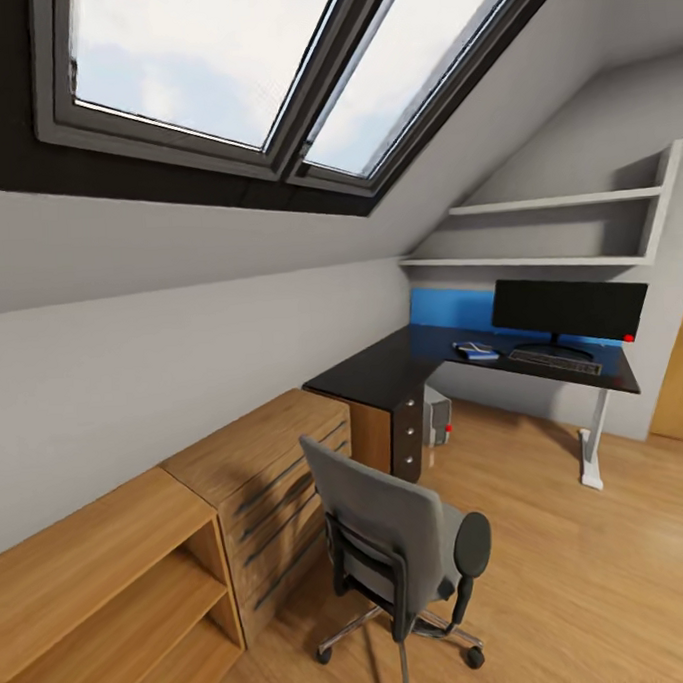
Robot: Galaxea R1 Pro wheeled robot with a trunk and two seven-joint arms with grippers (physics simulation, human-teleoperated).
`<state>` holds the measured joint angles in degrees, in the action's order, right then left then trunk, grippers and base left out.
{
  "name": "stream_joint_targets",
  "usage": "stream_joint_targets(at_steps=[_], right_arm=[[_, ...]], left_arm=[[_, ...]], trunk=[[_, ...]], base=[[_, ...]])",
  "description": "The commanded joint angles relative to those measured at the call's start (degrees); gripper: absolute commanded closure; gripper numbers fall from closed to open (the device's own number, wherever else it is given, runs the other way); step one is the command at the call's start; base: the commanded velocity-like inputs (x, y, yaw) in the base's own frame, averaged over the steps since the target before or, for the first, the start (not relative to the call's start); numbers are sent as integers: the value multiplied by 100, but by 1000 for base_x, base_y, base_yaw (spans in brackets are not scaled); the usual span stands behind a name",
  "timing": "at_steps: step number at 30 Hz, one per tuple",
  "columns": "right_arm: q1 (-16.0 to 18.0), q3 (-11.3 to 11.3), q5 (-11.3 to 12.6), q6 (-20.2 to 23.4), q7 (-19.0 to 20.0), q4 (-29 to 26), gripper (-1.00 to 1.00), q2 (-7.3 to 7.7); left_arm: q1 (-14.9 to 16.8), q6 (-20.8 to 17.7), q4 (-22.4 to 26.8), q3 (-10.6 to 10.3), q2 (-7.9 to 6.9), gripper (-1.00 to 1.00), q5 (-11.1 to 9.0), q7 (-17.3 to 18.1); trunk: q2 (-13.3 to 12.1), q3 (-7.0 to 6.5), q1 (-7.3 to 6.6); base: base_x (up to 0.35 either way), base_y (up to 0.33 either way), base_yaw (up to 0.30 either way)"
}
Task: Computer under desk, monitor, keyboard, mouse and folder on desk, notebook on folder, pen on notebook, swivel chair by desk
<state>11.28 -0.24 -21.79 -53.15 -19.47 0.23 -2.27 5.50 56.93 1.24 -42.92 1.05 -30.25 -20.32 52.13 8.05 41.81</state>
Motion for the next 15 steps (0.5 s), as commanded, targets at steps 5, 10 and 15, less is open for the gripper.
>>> stream_joint_targets(at_steps=[5, 10, 15], right_arm=[[6, 16, -34, 5, -68, -4, -100, -1], [6, 27, -29, 6, -72, -5, -100, -1], [6, 31, -23, 6, -73, -5, -100, -1]], left_arm=[[3, 6, -1, -50, 1, -100, -25, -39], [3, 3, -1, -50, 1, -100, -25, -41], [3, 2, -1, -50, 1, -100, -25, -42]], trunk=[[7, 44, 1], [7, 81, 1], [7, 119, 1]], base=[[0, 0, -175], [0, 0, -156], [0, 0, -153]])
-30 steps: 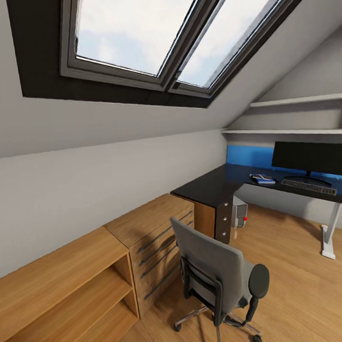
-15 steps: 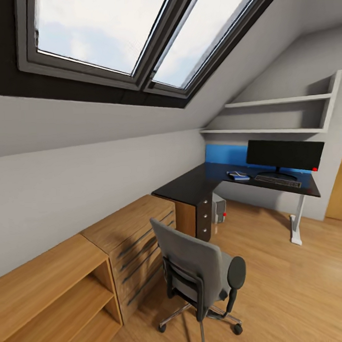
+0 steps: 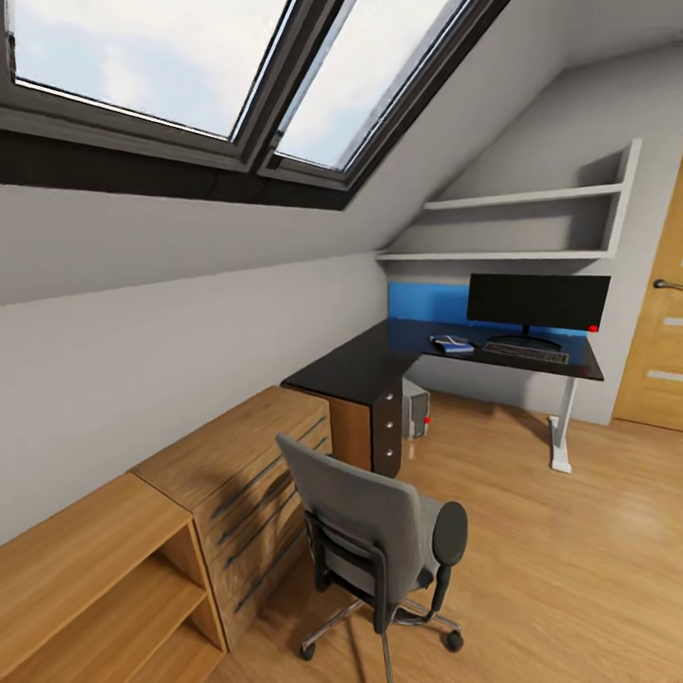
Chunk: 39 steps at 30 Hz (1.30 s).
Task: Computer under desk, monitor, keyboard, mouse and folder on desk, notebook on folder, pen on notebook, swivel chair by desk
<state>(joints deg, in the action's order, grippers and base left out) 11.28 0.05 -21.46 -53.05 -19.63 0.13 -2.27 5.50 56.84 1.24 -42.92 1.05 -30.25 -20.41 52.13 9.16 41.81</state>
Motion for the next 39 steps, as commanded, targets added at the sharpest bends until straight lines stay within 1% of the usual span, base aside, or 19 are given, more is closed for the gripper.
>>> stream_joint_targets(at_steps=[1, 10, 34, 39], right_arm=[[5, 3, -54, 0, -58, 5, -100, -1], [5, 4, -49, 5, -58, 5, -100, -7], [5, 4, -44, 5, -58, 5, -100, -1], [5, 4, -43, 5, -58, 5, -100, -1]], left_arm=[[4, 11, -1, -50, 1, -100, -25, -32], [4, 11, -1, -50, 1, -100, -25, -29], [4, 11, -1, -50, 1, -100, -25, -24], [4, 11, -1, -50, 1, -100, -25, -24]], trunk=[[6, 17, 1], [6, 88, 1], [6, 305, 1], [6, 345, 1]], base=[[0, 0, -152], [0, 0, -118], [0, 0, -6], [0, 6, -80]])
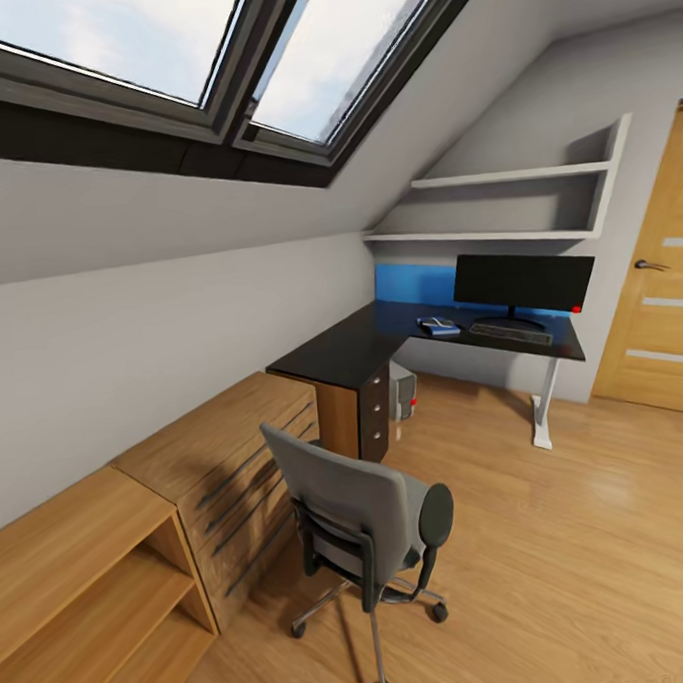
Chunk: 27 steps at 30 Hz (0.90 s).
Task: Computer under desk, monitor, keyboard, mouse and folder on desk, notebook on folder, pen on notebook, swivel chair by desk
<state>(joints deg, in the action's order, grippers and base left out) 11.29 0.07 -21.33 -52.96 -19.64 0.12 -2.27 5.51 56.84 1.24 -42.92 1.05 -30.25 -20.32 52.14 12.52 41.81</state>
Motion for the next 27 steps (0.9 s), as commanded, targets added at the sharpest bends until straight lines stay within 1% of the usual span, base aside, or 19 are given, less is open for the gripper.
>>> stream_joint_targets(at_steps=[1, 6, 16, 27], right_arm=[[5, 2, -56, -4, -57, 5, -100, -1], [5, 2, -56, -4, -52, 5, -100, -1], [5, 2, -64, -12, -49, 5, -100, 6], [5, 2, -64, -12, -49, 5, -100, 8]], left_arm=[[3, 11, -1, -50, 1, -100, -25, -33], [3, 11, -1, -50, 1, -100, -25, -33], [3, 11, -1, -50, 1, -100, -25, -33], [3, 11, -1, -50, 1, -100, -25, -41]], trunk=[[6, 13, 1], [6, 26, 1], [6, 20, 1], [6, -6, 1]], base=[[0, 48, -168], [0, 150, -224], [0, 238, -279], [0, 44, -290]])
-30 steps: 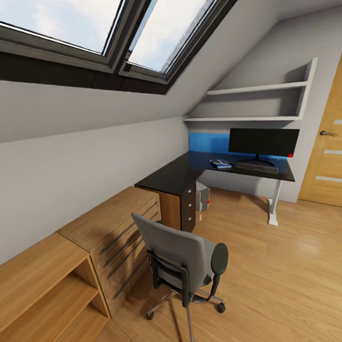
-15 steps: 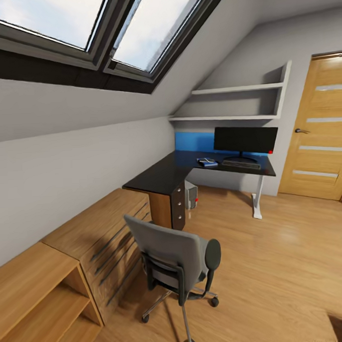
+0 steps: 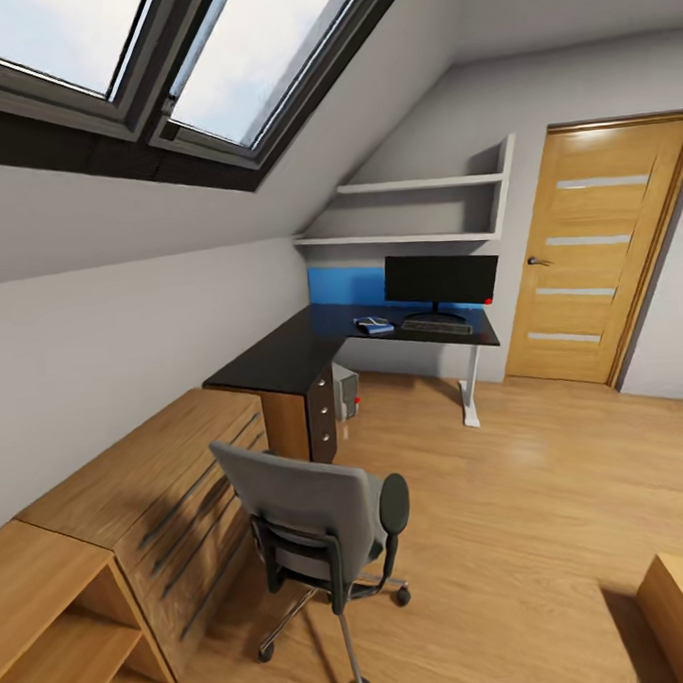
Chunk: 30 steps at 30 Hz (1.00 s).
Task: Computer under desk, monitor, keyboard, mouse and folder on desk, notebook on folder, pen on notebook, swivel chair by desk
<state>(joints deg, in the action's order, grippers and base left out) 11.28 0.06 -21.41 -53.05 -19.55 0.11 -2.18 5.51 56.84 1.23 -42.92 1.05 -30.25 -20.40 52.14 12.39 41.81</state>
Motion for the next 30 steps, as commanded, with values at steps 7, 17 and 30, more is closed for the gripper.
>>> stream_joint_targets(at_steps=[7, 17, 30], right_arm=[[6, 2, -55, -1, -57, 6, -100, -1], [6, 2, -56, 4, -57, 6, -100, -1], [6, 16, -25, 69, -73, 3, -100, -15]], left_arm=[[2, 10, 0, -50, 0, -100, -25, -34], [2, 3, 0, -50, 0, -100, -25, -34], [2, 3, 0, -50, 0, -100, -25, -34]], trunk=[[6, -10, 1], [6, -36, 1], [6, -19, 1]], base=[[0, 4, -291], [0, 0, -291], [0, 93, -264]])
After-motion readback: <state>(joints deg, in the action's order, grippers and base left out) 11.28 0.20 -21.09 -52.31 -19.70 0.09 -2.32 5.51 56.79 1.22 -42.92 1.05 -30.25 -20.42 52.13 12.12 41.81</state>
